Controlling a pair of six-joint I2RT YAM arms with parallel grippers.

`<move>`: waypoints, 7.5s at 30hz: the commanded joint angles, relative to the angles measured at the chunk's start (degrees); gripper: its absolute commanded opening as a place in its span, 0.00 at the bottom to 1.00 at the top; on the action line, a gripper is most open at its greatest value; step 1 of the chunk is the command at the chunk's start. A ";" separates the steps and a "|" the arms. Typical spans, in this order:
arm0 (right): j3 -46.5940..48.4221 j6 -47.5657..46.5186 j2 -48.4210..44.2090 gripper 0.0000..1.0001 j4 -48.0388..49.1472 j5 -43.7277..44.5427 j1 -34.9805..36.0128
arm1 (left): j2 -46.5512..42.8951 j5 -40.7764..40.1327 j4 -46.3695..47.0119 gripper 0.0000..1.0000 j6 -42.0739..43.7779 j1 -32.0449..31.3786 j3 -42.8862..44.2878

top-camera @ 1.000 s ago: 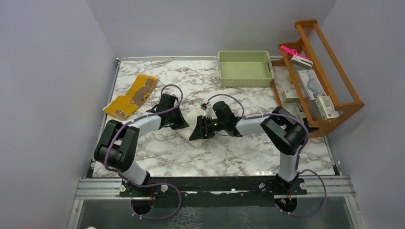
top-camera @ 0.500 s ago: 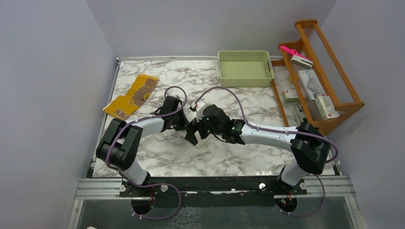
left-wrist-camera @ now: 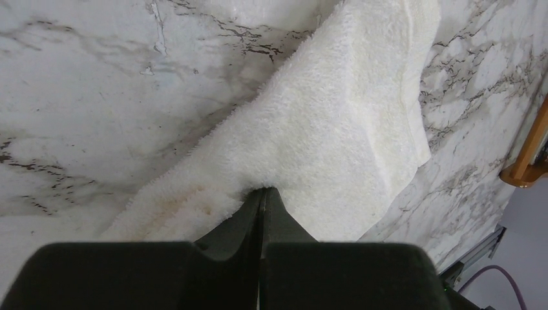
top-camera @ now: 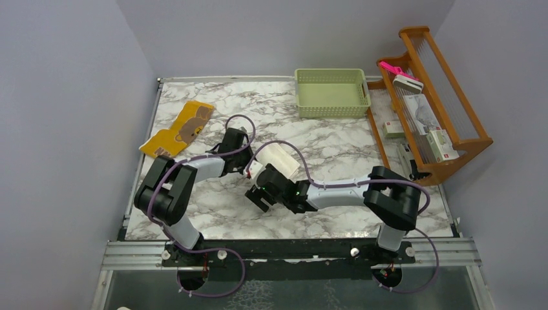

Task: Roll the towels
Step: Roll the towel at the center of the board.

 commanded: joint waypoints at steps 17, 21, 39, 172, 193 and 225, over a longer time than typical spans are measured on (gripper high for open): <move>-4.14 6.88 3.68 0.01 6.27 -3.47 -0.86 | -4.36 -3.31 -19.15 0.00 8.02 4.15 7.52; -6.25 12.37 0.01 0.01 8.48 -17.56 -5.54 | -11.40 -2.85 -24.21 0.16 9.90 9.25 13.68; -14.13 53.39 13.01 0.01 40.28 -69.78 -29.10 | -23.19 9.20 -15.53 0.21 6.37 7.14 0.64; -4.89 -4.49 -16.47 0.90 -1.99 -14.50 -5.94 | -32.65 -1.36 -16.39 0.00 2.77 4.32 -19.54; -4.47 -16.93 0.81 0.85 6.65 14.17 13.15 | -27.03 0.15 -17.54 0.00 4.77 4.34 -17.24; -7.85 18.24 1.27 0.23 8.58 -42.92 -17.73 | -44.05 10.29 -19.06 0.79 -5.93 11.56 -14.61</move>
